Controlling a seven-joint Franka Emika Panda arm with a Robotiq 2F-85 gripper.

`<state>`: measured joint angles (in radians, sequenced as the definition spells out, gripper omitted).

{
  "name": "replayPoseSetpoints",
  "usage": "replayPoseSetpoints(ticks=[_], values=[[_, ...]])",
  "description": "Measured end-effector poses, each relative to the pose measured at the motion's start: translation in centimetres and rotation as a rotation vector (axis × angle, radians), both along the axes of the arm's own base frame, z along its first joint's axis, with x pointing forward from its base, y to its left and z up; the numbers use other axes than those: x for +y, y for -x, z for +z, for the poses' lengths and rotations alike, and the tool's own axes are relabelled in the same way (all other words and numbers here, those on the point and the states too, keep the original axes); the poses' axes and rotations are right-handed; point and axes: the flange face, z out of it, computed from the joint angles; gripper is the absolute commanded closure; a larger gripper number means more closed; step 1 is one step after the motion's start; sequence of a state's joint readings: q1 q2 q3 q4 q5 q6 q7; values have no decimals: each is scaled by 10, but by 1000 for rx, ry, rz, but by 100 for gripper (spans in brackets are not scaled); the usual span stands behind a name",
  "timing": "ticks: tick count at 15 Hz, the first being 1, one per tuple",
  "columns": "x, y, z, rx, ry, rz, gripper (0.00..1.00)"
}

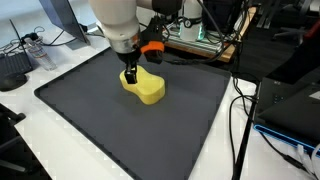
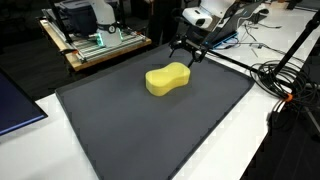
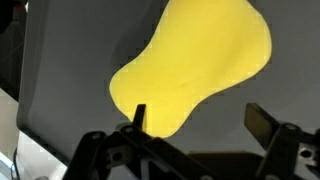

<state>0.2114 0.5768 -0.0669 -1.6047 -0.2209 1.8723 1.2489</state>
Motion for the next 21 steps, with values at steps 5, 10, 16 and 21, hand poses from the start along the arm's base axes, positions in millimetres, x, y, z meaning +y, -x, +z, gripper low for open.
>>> replayPoseSetpoints(ticks=[5,10,16,21], values=[[7,-18,-15,-5,36,-76,0],[14,-26,-37,-22,71,-159,0],[15,-25,-57,-11,109,-231,0],[-1,-27,-51,-5,110,-255,0]])
